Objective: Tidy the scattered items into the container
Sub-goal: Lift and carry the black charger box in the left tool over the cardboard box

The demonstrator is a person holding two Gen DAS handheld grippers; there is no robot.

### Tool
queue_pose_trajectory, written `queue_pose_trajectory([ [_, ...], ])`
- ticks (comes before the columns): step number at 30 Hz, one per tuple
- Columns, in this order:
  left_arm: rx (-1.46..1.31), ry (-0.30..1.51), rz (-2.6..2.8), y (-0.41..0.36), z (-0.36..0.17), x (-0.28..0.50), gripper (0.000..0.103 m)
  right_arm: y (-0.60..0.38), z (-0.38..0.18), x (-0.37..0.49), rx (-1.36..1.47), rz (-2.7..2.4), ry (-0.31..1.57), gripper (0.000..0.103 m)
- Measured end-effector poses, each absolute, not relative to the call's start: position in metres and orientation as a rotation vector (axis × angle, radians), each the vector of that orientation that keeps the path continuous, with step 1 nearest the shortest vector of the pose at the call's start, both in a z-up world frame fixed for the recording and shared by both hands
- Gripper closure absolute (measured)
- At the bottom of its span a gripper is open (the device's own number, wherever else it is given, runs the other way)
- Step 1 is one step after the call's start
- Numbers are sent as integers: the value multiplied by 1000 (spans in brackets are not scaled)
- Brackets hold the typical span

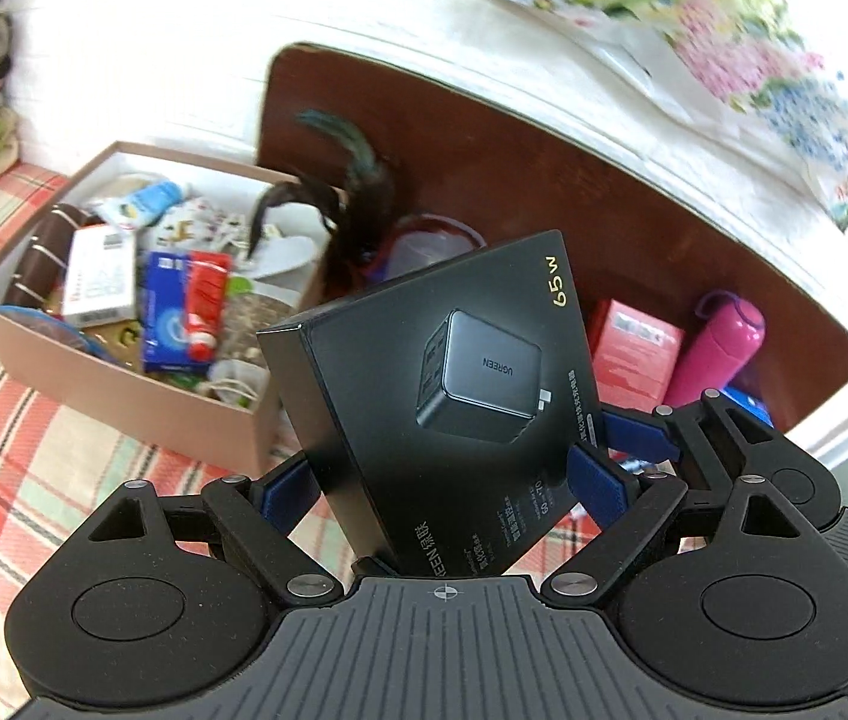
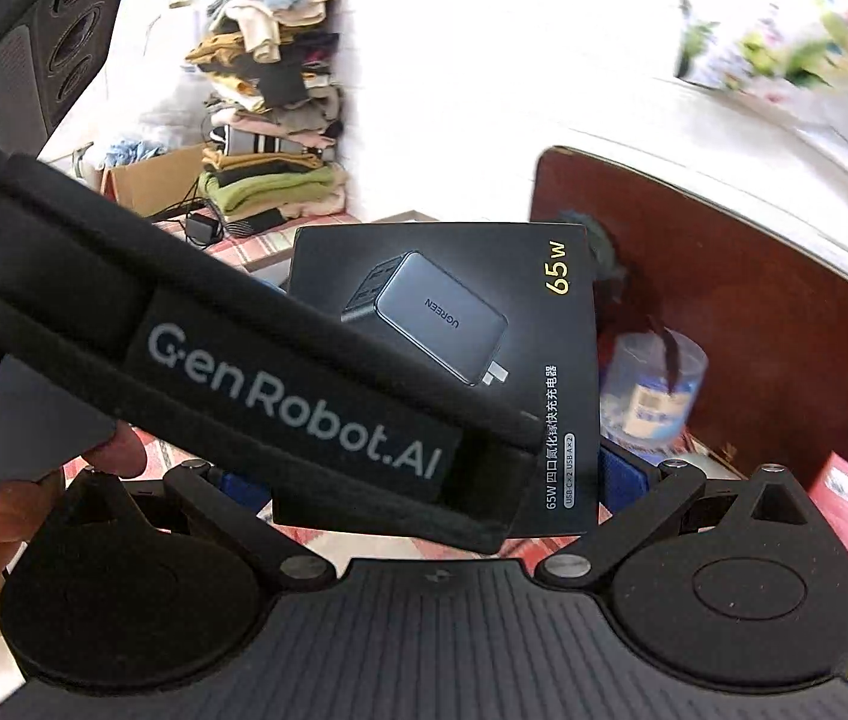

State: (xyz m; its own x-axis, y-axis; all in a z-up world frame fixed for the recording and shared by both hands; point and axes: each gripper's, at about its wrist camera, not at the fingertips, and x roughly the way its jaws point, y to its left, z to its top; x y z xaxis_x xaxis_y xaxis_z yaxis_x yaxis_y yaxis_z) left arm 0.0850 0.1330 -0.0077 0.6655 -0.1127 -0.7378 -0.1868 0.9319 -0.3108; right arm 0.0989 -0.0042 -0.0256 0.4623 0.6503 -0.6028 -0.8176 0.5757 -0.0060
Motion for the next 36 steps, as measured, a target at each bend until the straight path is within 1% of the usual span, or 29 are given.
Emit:
queue_pose_trajectory([
  [9, -383, 843, -13, 224, -10, 97, 14, 77, -19, 105, -335, 872, 594, 0],
  [16, -354, 879, -94, 294, -14, 132, 14, 158, -25, 119, -309, 802, 608, 0],
  [23, -323, 915, -175, 364, -17, 169, 14, 226, -30, 149, -276, 707, 658, 0],
  [28, -348, 964, -243, 387, -32, 205, 14, 249, -39, 176, -258, 640, 702, 1],
  [36, -325, 1031, -312, 391, -52, 256, 14, 261, -60, 218, -217, 551, 776, 1],
])
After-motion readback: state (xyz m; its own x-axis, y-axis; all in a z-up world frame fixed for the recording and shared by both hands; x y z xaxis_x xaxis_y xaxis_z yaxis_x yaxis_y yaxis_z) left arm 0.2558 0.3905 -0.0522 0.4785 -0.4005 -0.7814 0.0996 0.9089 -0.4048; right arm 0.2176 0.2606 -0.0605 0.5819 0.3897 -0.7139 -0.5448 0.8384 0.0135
